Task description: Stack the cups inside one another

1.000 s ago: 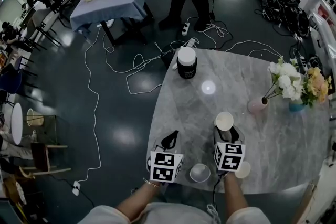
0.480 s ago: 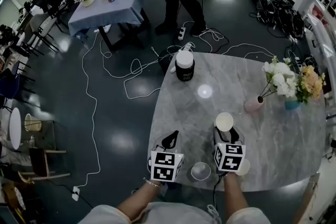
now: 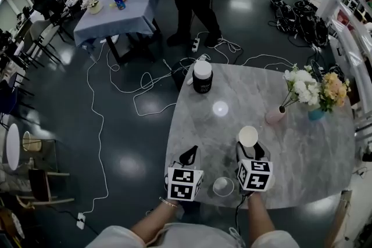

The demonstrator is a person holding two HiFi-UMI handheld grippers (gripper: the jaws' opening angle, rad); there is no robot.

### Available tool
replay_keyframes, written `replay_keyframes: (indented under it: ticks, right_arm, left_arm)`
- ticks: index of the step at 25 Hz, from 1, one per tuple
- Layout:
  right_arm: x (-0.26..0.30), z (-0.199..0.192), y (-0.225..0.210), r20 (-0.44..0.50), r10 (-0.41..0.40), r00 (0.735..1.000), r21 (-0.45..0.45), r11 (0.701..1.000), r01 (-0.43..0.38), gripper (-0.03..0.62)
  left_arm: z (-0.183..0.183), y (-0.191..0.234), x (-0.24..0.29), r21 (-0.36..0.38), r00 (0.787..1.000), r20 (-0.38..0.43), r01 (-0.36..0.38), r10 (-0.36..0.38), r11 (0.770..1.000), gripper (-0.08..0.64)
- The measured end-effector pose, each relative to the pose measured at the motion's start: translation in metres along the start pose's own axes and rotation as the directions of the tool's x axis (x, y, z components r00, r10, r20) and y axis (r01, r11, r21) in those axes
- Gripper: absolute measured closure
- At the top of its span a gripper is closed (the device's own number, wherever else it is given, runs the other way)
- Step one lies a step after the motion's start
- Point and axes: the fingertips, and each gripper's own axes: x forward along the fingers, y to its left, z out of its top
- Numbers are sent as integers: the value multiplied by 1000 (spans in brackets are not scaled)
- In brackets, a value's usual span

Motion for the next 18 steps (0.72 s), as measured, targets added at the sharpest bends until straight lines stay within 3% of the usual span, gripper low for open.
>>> replay_keyframes:
  ticks: [18]
  right_arm:
    - [-63, 11, 21, 67, -74, 995, -7, 997, 75, 348]
  left_arm:
    - [8, -15, -36, 58, 995, 45, 89, -92, 994, 565]
